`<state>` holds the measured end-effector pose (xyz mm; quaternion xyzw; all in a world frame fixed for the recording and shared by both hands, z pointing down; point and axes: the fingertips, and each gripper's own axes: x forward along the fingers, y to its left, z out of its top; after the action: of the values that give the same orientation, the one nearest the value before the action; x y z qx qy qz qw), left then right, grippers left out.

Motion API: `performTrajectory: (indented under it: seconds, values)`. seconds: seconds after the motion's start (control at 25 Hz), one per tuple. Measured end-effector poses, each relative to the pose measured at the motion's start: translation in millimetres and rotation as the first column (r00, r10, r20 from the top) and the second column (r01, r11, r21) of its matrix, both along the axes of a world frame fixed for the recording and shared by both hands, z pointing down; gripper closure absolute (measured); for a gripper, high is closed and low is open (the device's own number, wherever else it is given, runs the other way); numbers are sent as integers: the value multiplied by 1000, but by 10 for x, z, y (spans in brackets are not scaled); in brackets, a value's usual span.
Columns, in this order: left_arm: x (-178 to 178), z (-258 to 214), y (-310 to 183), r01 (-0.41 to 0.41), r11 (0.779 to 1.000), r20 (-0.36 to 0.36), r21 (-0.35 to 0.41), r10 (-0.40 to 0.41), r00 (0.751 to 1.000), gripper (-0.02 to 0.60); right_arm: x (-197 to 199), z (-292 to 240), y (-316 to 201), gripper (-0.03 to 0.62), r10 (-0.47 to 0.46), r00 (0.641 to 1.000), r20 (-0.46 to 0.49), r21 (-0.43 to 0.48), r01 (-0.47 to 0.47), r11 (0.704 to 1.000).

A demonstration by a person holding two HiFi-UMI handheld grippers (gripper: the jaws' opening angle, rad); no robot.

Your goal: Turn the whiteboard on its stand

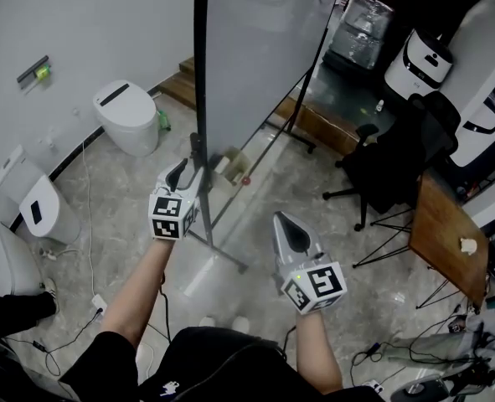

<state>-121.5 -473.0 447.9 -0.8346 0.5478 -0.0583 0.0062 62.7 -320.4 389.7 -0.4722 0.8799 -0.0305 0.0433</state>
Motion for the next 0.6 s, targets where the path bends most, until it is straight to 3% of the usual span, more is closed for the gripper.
performTrajectory:
  seconds: [0.24, 0.6]
  values:
    - [18, 47, -314, 12, 1000, 12, -13, -12, 1000, 318, 35, 30, -65, 586, 13, 1000, 2, -8, -13, 1000]
    - [36, 191, -676, 15, 999, 33, -43, -13, 999, 278, 33, 93, -121, 586, 25, 1000, -7, -27, -26, 999]
